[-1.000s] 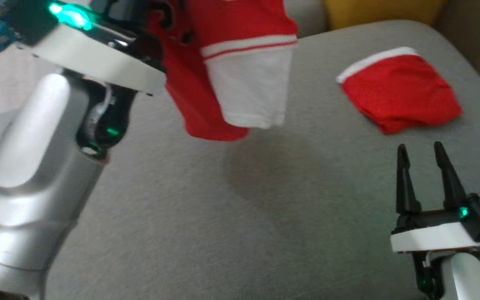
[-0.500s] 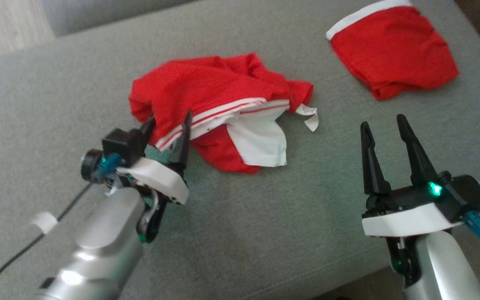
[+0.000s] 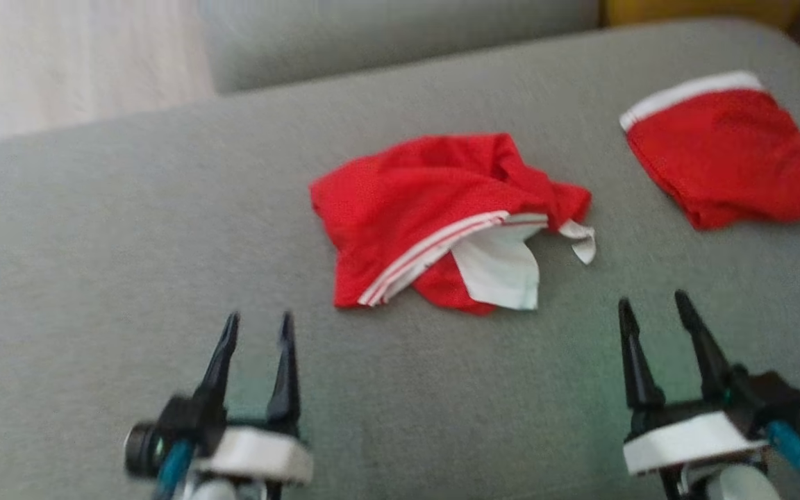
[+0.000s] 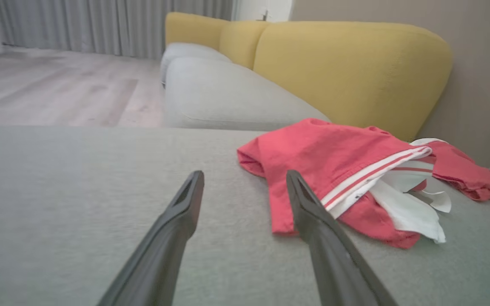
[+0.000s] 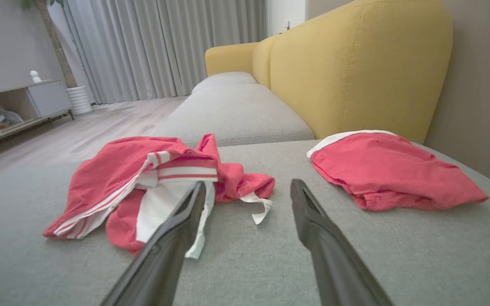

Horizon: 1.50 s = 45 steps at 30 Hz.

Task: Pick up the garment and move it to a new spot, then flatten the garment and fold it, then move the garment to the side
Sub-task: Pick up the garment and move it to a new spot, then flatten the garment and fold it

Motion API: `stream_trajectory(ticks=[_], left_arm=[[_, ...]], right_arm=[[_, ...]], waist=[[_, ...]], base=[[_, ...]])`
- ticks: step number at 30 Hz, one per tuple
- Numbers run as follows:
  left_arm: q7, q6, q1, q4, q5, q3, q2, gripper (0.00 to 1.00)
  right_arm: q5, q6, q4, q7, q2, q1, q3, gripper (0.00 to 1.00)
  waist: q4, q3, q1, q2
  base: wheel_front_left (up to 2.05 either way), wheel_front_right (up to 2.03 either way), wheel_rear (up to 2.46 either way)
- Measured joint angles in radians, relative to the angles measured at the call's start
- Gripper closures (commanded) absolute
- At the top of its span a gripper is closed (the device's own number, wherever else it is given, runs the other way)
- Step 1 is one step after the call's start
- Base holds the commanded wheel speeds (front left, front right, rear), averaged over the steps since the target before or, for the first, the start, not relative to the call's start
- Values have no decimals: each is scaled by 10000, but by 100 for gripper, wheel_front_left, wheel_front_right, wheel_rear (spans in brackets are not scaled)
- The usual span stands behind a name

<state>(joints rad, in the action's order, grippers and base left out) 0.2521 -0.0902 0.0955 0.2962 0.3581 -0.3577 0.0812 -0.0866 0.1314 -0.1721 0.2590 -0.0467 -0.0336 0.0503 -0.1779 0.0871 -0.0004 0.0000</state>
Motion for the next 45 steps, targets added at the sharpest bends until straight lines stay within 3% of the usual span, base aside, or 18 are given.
stream_trajectory(ticks=[7, 15, 34, 39, 45], left_arm=[[0, 119, -2141, -1902, -1315, 1206, -163, 0], [0, 88, -3224, -2190, -2190, 1392, -205, 0], [2, -56, -3222, -2031, -2439, 1415, -221, 0], [0, 391, -2718, -1498, -3035, 1273, -219, 0], [2, 1133, -372, -499, -3501, 512, -222, 0]], right_arm=[[167, 0, 355, -8, 4, -734, -48, 0], [163, 0, 631, -8, 12, -1627, 2, 0], [61, 0, 552, -8, 17, -1649, 219, 0], [199, 0, 579, -8, 15, -1624, 328, 0], [349, 0, 671, -8, -61, -1211, 470, 0]], waist=[[947, -1226, 1, 0], [1644, -2140, 2, 0], [1606, -2256, 4, 0], [1433, -1988, 4, 0], [995, -1328, 5, 0]], base=[[0, 0, 0], [0, 0, 0], [0, 0, 0], [0, 0, 0], [0, 0, 0]])
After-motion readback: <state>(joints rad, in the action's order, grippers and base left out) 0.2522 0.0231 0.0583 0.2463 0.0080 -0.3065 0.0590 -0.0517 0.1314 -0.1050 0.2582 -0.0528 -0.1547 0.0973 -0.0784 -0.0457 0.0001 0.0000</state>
